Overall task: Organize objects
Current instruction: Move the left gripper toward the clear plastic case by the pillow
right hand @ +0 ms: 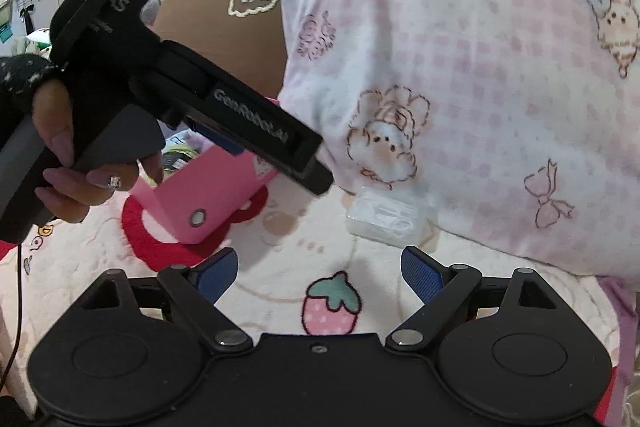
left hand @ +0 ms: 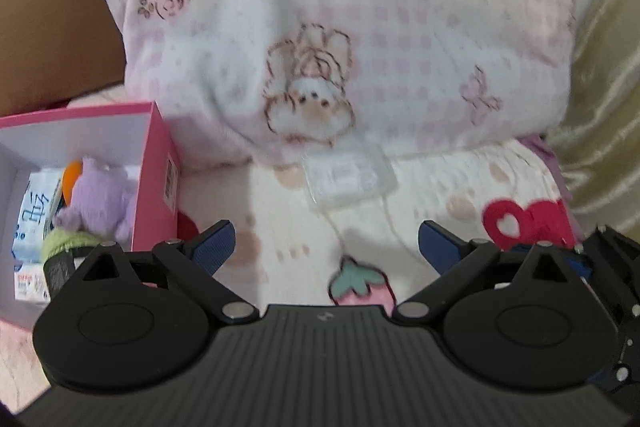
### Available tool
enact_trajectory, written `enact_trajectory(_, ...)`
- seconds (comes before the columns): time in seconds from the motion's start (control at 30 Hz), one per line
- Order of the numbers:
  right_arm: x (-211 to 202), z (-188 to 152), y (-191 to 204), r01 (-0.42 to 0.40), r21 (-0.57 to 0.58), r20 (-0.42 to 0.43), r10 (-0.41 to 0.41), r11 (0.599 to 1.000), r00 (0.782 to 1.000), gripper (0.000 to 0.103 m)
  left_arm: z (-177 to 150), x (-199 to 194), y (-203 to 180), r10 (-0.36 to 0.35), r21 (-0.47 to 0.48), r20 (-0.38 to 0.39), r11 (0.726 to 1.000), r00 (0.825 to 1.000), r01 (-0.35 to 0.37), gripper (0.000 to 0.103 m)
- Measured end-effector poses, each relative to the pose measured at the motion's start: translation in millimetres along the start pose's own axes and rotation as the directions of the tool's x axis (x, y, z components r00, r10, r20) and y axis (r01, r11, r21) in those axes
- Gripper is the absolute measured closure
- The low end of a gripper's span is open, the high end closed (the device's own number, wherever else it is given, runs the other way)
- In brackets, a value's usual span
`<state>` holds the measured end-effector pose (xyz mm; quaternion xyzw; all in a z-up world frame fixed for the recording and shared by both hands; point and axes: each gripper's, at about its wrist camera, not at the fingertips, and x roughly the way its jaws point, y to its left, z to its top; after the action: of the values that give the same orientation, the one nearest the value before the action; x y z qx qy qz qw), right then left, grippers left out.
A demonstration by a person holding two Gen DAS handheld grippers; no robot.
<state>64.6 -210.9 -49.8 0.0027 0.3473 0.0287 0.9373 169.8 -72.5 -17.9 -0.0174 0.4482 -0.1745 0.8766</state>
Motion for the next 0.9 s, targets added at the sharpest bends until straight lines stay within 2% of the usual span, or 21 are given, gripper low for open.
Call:
enact_trajectory(0.07,10.0,-1.2,-9.0,-0.011,0.034,-0.011,0.011,0.999,1.0,0.012,2.2,9.8,2.6,0.006,-0.013,0.01,1.0,1.0,-0.005,0.004)
enact_trajectory(0.2,33.6,-4.7,-22.0,-0.016,0.076,-0.002,0.016,0.997,1.0,0.012,3.9,33.9,7.2,-0.042,-0.069,-0.002,0.997,0.999,0.042,0.004)
enact_trajectory(0.37,65.6,-10.5,-31.9,0.054,0.051,0.03,-0.056,0.997,0.998,0.012,1.0,60.2,-1.4,-0.04,-0.033,0.016,0.999,0.999,0.041,0.007)
enact_trajectory(0.47,76.2,-12.0,-38.6,0.068,0.05,0.045,-0.07,0.996,0.997,0.012,-0.2,74.5,-3.4,-0.056,-0.016,0.011,0.998,0.998,0.056,0.007)
enact_trajectory(0.7,100.4,-9.4,-59.3,0.062,0.049,0.041,-0.064,0.997,0.997,0.012,-3.1,103.7,12.9,-0.092,-0.093,0.044,0.991,0.995,0.096,0.009)
enact_trajectory(0.73,103.9,-9.1,-61.9,0.061,0.05,0.038,-0.063,0.997,0.997,0.012,-3.3,108.0,15.6,-0.098,-0.103,0.043,0.989,0.994,0.101,0.012)
enact_trajectory(0.77,107.9,-8.7,-64.0,0.063,0.049,0.034,-0.064,0.997,0.997,0.012,-3.6,112.3,18.0,-0.1,-0.113,0.045,0.988,0.994,0.105,0.023)
enact_trajectory(0.83,115.9,-7.4,-67.0,0.096,0.039,0.024,-0.097,0.995,0.995,0.012,-4.2,120.2,19.2,-0.087,-0.109,0.038,0.99,0.995,0.091,0.039)
enact_trajectory(0.9,122.3,-7.6,-68.9,0.117,0.031,0.02,-0.117,0.993,0.993,0.013,-5.3,127.1,20.7,-0.076,-0.107,0.039,0.991,0.996,0.08,0.04)
